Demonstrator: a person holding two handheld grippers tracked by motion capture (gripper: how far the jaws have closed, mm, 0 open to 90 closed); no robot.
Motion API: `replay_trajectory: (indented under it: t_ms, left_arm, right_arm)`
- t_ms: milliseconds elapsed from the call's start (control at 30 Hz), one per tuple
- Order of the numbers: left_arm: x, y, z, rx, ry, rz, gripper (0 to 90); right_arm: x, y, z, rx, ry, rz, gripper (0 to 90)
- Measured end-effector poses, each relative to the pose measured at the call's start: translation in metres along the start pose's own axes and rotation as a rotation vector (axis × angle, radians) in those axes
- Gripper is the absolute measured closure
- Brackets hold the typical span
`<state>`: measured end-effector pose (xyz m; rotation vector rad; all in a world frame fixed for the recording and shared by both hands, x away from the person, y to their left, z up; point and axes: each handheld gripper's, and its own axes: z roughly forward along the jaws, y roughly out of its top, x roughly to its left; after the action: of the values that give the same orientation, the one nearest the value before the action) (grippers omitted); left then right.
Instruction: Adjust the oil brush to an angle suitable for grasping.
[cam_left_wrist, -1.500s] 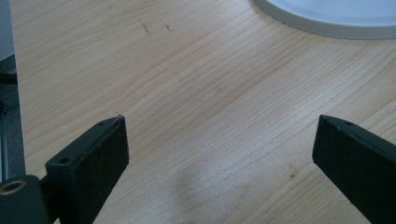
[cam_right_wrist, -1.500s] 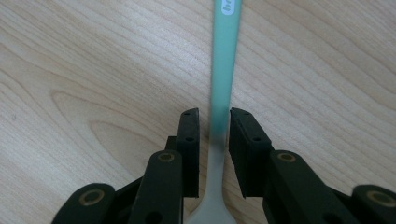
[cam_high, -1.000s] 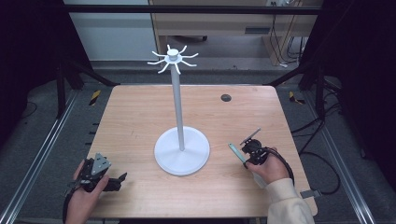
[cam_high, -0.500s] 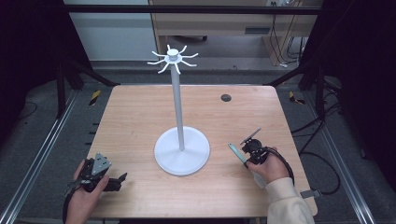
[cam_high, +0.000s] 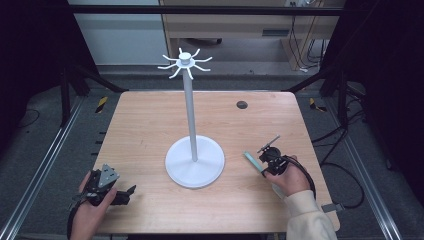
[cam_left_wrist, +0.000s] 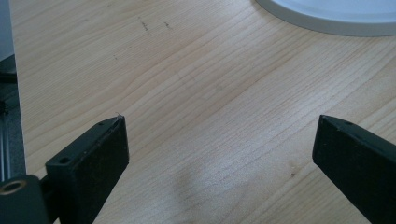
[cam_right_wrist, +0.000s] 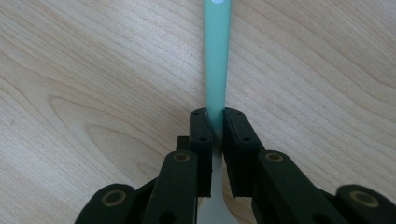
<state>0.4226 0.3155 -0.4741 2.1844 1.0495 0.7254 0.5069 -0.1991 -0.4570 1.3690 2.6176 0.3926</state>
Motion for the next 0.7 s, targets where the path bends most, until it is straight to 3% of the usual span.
replay_trajectory:
  t_ms: [533,700]
  left_arm:
    - [0.0,0.0,0.0,0.001,0.001,-0.001,3.3]
    - [0.0,0.0,0.0,0.0,0.004,-0.004,3.3]
  right_arm:
    - [0.0,0.002,-0.01,-0.077,-0.02,0.001,82.7]
    - [0.001,0.003,-0.015,-0.125,-0.023,0.003,82.7]
